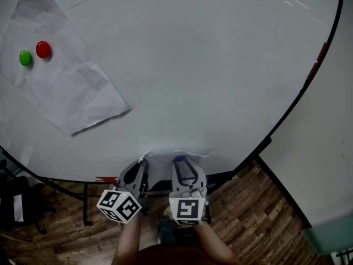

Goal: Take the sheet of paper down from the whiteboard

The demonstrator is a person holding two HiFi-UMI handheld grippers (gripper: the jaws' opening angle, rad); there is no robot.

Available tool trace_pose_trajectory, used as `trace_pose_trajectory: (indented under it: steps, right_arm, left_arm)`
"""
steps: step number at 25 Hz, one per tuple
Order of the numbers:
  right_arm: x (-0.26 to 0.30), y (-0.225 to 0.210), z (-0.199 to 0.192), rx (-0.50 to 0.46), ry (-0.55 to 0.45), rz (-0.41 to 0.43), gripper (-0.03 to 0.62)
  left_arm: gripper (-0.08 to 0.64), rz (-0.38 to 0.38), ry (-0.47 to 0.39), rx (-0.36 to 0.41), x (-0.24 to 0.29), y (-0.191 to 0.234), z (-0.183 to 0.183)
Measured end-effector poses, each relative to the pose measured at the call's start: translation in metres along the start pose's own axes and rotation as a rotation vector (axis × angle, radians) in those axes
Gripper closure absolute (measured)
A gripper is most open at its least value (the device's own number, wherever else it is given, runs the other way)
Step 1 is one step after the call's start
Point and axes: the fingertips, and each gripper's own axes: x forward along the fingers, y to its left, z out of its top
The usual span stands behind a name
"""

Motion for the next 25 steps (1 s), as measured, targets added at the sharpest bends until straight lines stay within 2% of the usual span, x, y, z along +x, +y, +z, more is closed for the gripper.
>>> trace_pose_trajectory:
  steps: [20,25]
  right_arm:
    - [-0.004,0.001,-0.002,0.041,0.015,-0.001,0.456]
    - [-0.004,-0.002,-0.002,0.045,0.014,-0.010,0.456]
  left_arm:
    - [0.535,0.055,-0.045,0.011,-0.027,0.014,0.019]
    - [0.535,0.070,-0.052,-0.006,-0.033,0.018,0.022]
